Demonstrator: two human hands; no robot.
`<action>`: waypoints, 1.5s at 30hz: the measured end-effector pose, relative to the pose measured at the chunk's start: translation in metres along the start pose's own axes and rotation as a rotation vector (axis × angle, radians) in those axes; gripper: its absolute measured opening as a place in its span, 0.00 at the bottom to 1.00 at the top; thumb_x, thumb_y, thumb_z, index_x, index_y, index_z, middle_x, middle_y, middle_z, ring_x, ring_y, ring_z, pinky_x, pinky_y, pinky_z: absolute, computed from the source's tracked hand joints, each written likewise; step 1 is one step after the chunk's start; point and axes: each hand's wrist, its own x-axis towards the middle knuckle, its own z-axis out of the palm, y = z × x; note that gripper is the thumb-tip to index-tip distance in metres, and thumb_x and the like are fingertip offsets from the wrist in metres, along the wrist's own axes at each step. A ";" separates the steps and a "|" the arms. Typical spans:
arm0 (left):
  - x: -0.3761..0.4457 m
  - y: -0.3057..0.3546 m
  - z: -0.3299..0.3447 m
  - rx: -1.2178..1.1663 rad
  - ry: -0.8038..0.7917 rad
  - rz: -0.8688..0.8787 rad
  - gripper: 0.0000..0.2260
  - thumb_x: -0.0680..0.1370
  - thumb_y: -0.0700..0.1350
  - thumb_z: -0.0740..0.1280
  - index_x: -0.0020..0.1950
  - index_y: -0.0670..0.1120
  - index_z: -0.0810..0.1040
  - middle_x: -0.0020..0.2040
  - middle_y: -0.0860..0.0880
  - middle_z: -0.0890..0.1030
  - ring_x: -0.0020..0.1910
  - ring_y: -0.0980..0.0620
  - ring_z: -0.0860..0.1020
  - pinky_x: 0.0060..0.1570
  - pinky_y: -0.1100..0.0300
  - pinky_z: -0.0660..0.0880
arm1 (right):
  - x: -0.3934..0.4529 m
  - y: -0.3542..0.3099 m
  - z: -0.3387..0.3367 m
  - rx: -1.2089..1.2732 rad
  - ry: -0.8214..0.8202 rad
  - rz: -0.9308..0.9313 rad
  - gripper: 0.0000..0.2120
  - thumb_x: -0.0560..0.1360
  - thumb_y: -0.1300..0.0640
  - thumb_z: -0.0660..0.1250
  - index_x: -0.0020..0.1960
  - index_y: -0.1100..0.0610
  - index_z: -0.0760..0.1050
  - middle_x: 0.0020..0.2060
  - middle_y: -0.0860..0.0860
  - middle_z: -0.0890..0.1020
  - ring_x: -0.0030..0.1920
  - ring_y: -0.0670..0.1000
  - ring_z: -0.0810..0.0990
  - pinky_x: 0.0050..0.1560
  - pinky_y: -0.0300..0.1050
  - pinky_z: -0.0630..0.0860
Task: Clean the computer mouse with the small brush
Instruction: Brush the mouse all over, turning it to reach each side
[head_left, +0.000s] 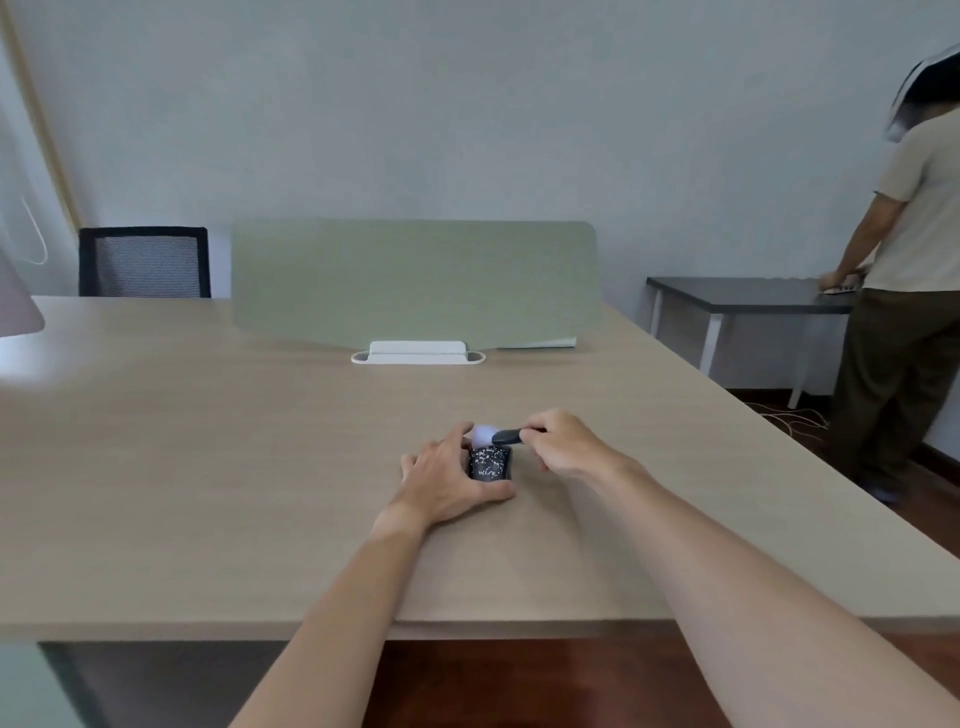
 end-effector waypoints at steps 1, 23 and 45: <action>0.000 -0.001 0.000 -0.008 -0.003 -0.003 0.48 0.57 0.73 0.68 0.74 0.58 0.60 0.66 0.60 0.74 0.68 0.52 0.68 0.63 0.50 0.59 | 0.001 -0.002 -0.003 -0.032 -0.022 -0.008 0.11 0.78 0.58 0.59 0.43 0.58 0.78 0.32 0.51 0.75 0.39 0.54 0.73 0.40 0.46 0.70; 0.001 -0.005 0.006 0.032 0.056 0.045 0.52 0.57 0.75 0.64 0.76 0.53 0.58 0.66 0.58 0.74 0.68 0.50 0.67 0.66 0.51 0.59 | 0.025 -0.004 -0.041 -0.244 -0.088 0.104 0.16 0.71 0.65 0.58 0.52 0.62 0.82 0.49 0.60 0.85 0.52 0.61 0.82 0.54 0.52 0.78; -0.002 -0.006 0.010 0.038 0.054 0.026 0.56 0.58 0.78 0.64 0.78 0.50 0.53 0.66 0.59 0.74 0.68 0.51 0.65 0.65 0.53 0.57 | 0.017 -0.040 -0.029 -0.163 -0.099 -0.066 0.17 0.73 0.66 0.58 0.52 0.55 0.83 0.46 0.50 0.82 0.46 0.52 0.78 0.41 0.41 0.73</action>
